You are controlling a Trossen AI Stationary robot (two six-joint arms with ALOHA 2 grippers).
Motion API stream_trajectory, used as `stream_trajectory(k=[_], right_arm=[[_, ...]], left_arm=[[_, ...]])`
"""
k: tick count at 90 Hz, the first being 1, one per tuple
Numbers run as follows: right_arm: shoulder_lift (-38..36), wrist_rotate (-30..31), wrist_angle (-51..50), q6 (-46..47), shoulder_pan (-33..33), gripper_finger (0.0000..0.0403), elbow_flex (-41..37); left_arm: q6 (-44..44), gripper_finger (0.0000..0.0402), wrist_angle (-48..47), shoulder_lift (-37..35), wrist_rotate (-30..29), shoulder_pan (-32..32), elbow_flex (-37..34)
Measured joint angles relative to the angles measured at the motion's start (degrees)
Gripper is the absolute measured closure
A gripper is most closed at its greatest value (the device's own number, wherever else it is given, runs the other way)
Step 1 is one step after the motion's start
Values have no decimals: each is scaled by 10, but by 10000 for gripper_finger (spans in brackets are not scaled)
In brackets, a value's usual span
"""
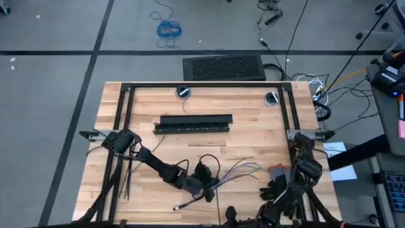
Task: Ziptie cables
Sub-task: Wrap the cable wires with zip tie
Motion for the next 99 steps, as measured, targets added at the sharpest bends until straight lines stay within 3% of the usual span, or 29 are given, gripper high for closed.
stream_trajectory(k=[31, 46, 64, 80, 99], right_arm=[[1, -13, -1, 6, -6, 281, 0], [1, -13, 7, 13, -9, 321, 0], [1, -41, 24, 64, -21, 395, 0], [1, -70, 60, 60, -23, 402, -1], [-1, -87, 68, 59, -24, 402, -1]], left_arm=[[36, 402, 39, 0, 0, -4, 0], [51, 402, 46, 0, -4, -9, 0], [96, 402, 46, 0, -57, -21, 0], [138, 402, 46, 0, -86, -34, 0], [232, 402, 46, 0, -187, -62, 0]])
